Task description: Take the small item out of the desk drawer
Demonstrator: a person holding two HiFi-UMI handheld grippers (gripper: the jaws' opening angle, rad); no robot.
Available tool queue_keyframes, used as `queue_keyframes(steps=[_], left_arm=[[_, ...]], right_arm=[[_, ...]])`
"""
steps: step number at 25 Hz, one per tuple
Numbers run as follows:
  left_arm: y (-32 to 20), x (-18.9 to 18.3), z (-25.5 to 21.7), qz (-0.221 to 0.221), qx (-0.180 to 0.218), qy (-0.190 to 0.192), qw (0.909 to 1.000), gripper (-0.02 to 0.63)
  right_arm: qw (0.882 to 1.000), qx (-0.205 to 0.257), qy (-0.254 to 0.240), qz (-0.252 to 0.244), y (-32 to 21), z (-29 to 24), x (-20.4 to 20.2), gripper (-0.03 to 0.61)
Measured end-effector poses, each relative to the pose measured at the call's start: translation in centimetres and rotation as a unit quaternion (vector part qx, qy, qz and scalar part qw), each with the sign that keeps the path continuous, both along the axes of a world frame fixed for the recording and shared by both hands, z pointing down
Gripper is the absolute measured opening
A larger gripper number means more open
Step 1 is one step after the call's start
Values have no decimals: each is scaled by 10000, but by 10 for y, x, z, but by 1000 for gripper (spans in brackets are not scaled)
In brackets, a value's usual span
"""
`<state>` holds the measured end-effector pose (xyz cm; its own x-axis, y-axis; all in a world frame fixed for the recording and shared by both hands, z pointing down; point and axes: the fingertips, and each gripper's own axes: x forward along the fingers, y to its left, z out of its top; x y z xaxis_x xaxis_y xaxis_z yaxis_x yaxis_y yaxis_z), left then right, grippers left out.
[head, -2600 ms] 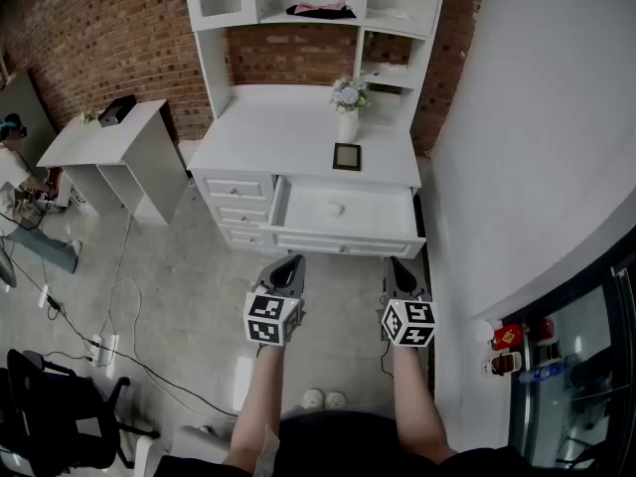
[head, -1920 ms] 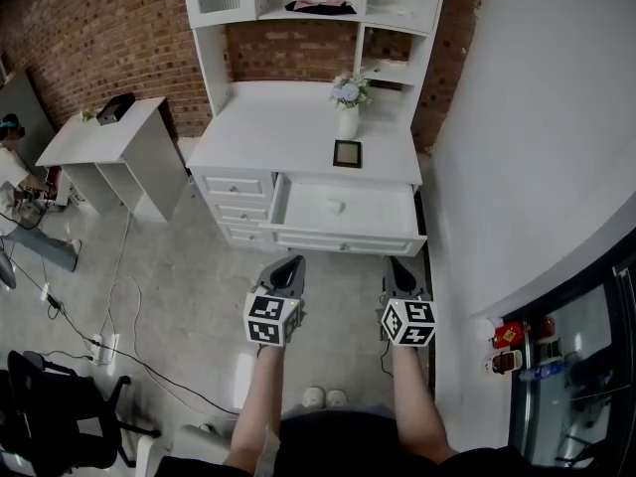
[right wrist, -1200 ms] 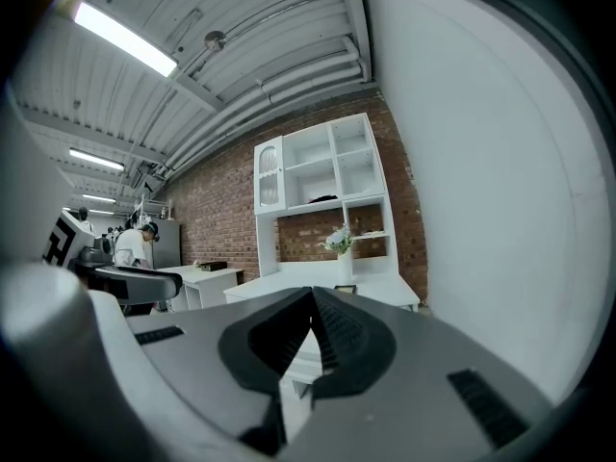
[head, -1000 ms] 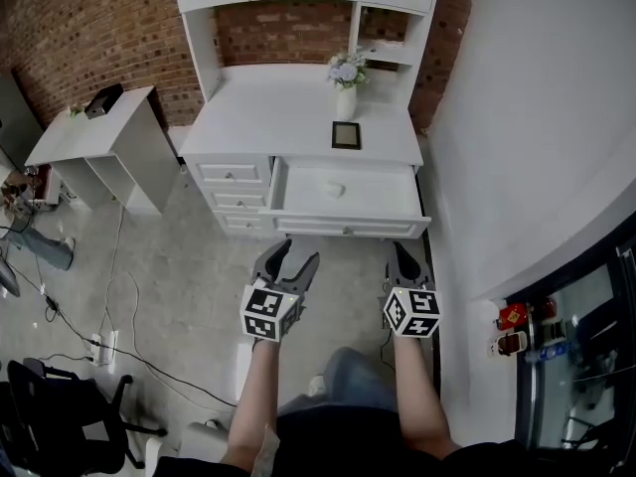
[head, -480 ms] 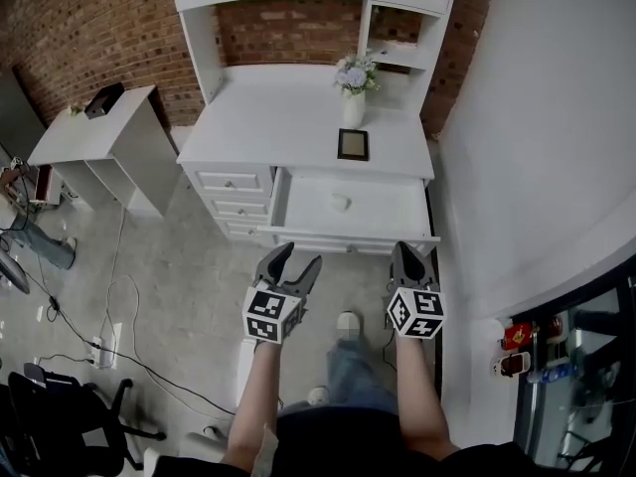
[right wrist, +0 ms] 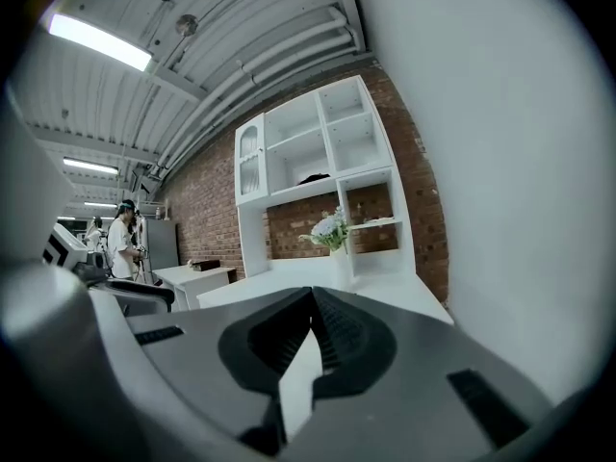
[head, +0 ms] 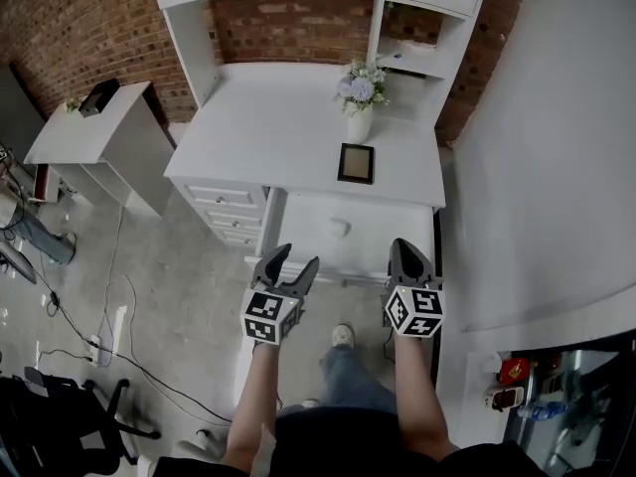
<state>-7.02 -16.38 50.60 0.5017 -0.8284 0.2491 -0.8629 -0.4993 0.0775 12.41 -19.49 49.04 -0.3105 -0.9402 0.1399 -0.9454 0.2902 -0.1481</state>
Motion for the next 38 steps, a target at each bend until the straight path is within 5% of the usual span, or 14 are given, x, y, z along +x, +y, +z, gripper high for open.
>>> queue_keyframes(steps=[13,26,33,38], left_arm=[[-108,18,34,-354,-449,-37,9984,230],[-153,31,56,-246,-799,-44,9965,230],[-175,49,106,-3,-1406,-468,9890,230],[-184,66,168,64,-2147,-821,9732,258]], right_arm=[[9974,-338,302,-565,-113,26,1,-2],[9952,-579,445,-643,-147,42,-8,-2],[9932,-924,442,-554,-145,64,-1,-2],[9904,-1154,515,-562,-145,86,9,-3]])
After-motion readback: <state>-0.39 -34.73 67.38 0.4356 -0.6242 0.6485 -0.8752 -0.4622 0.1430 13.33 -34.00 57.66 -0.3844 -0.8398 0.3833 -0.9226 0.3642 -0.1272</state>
